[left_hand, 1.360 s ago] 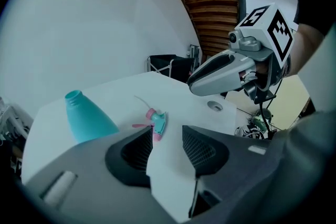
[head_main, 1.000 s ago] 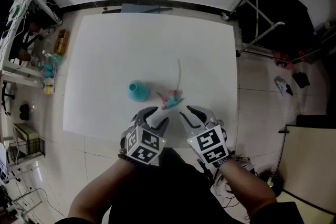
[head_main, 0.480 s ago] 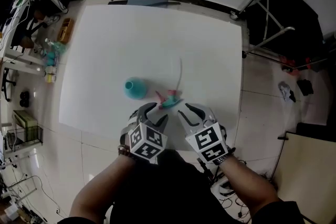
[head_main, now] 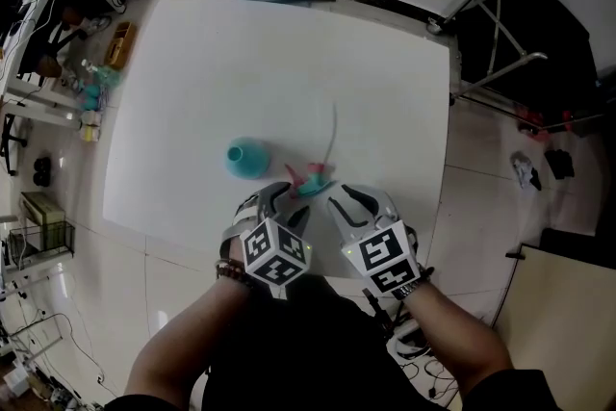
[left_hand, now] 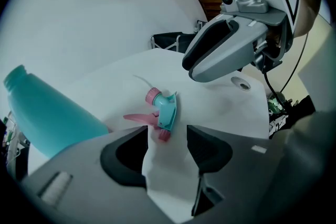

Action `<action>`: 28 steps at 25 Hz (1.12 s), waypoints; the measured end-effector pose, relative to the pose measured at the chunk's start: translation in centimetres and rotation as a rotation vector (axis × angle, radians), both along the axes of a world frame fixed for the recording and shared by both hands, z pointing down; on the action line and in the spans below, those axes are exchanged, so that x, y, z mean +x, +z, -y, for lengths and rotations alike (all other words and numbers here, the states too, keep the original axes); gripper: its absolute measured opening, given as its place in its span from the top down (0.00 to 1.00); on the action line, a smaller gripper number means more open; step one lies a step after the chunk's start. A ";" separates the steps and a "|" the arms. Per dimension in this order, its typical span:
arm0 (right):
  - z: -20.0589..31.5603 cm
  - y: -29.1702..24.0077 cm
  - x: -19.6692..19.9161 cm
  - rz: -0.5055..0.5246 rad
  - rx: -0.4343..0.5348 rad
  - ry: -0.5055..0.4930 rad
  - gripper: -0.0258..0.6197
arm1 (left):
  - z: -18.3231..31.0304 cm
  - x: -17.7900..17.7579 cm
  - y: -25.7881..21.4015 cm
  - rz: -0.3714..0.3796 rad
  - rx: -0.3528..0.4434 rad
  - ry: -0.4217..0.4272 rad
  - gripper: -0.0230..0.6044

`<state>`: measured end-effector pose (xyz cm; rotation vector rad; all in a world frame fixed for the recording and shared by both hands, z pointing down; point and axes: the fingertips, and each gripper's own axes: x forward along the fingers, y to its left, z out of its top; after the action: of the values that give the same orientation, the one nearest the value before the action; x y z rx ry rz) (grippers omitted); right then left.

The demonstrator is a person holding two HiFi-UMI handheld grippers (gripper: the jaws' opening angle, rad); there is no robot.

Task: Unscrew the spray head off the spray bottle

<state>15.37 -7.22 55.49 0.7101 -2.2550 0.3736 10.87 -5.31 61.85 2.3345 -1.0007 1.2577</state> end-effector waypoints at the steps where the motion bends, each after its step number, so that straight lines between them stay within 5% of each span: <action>1: 0.0 0.0 0.0 0.000 -0.001 0.000 0.80 | 0.0 0.1 0.1 0.002 -0.002 0.002 0.56; 28: -0.5 -0.4 -0.3 -0.002 0.004 0.017 0.80 | -0.2 0.1 0.1 -0.028 -0.040 0.015 0.83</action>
<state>15.11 -6.73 55.11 0.7319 -2.2493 0.3770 10.92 -5.11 61.99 2.3269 -0.9418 1.2355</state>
